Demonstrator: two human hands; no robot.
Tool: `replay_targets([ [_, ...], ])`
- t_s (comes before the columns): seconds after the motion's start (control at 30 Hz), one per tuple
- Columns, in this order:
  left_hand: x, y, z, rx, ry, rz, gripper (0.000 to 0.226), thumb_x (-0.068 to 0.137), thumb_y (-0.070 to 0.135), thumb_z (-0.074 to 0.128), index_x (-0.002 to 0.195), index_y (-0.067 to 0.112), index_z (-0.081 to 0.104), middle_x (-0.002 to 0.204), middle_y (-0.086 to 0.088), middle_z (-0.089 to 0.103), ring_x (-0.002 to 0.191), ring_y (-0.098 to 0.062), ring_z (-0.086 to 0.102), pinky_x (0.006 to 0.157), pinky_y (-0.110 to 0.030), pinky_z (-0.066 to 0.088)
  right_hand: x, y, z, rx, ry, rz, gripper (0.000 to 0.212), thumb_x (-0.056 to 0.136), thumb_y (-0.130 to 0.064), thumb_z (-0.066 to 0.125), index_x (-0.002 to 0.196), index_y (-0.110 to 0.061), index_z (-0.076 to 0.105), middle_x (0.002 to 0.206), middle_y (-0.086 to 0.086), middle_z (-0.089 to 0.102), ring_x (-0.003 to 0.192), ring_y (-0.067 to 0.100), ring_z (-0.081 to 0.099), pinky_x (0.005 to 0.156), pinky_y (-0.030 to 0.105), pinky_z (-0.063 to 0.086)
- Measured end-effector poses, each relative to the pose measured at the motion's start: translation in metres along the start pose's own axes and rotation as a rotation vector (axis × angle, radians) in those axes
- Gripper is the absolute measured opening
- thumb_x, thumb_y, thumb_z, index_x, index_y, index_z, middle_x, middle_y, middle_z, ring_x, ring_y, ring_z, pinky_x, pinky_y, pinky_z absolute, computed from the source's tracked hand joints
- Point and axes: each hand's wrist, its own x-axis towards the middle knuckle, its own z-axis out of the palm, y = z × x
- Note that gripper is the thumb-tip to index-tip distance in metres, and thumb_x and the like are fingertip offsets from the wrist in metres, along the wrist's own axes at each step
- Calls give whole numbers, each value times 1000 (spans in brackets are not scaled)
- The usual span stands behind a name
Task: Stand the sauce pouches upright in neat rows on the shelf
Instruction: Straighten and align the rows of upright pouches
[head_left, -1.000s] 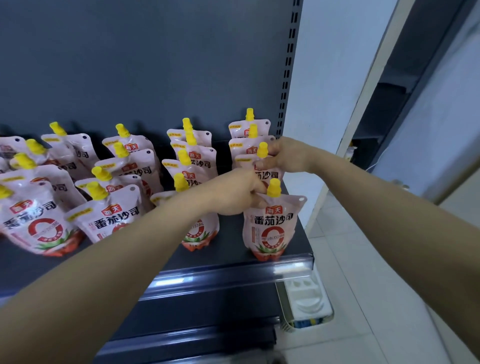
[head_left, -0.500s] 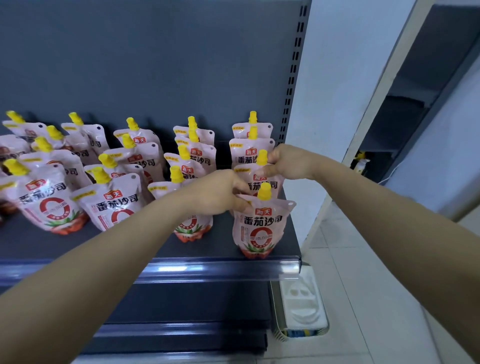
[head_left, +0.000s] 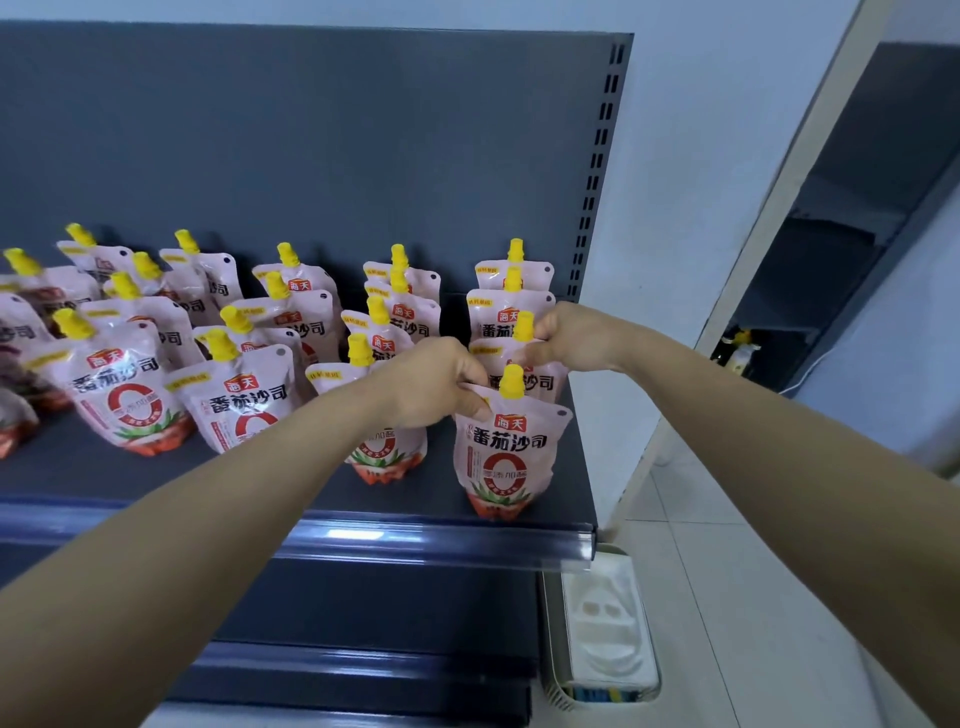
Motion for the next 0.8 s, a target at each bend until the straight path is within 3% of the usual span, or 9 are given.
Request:
replay_targets([
  [0.1,0,1,1,24,-18,-8,22,78,17,73,71,-3,67,64,-6,53,62,-13,47,67,-36,46,2,-2,2,-8,11,-17,34,89,-27,65,93,6,68,95,22,68,83,24,56,85,40,50],
  [0.2,-3,5,1,49,-33,-6,28,80,16,71,55,10,59,54,2,47,52,-8,42,57,-25,39,4,-2,3,-5,21,-12,36,88,-28,65,90,7,68,89,24,64,79,22,54,83,41,50],
  [0.3,-7,9,1,42,-52,0,20,81,16,70,62,14,64,62,0,59,57,-10,52,60,-23,42,4,1,1,15,-1,-24,27,89,-23,65,68,-5,65,72,7,62,71,17,56,71,32,51],
  [0.37,-8,8,0,25,-73,-11,11,81,18,70,73,10,71,78,-8,71,73,-19,64,70,-32,52,1,2,-2,24,-24,-36,28,88,-20,66,63,-10,60,65,-2,58,63,11,56,62,23,46],
  [0.5,-8,11,-2,3,-96,-25,17,80,21,71,87,5,73,94,-14,73,90,-26,67,86,-42,53,0,2,-8,20,-4,-54,24,85,-22,69,86,1,73,71,2,65,64,11,58,66,24,47],
  [0.57,-8,12,-3,9,-107,-29,13,80,21,71,83,9,73,92,-10,73,88,-23,67,86,-41,53,3,1,-7,-48,47,-85,24,84,-22,70,77,0,73,66,7,59,60,15,50,64,26,41],
  [0.67,-8,12,-4,14,-126,-36,12,80,25,71,83,13,73,93,-7,74,88,-20,67,88,-41,53,5,0,-5,-90,109,-110,28,84,-19,69,57,-11,65,53,2,48,54,15,41,59,26,35],
  [0.8,-10,12,-6,-26,-139,-43,22,79,36,70,91,18,75,97,-1,74,96,-17,67,95,-44,50,3,-1,-7,-83,51,-105,24,83,-20,70,82,4,74,65,11,61,58,16,46,62,27,38],
])
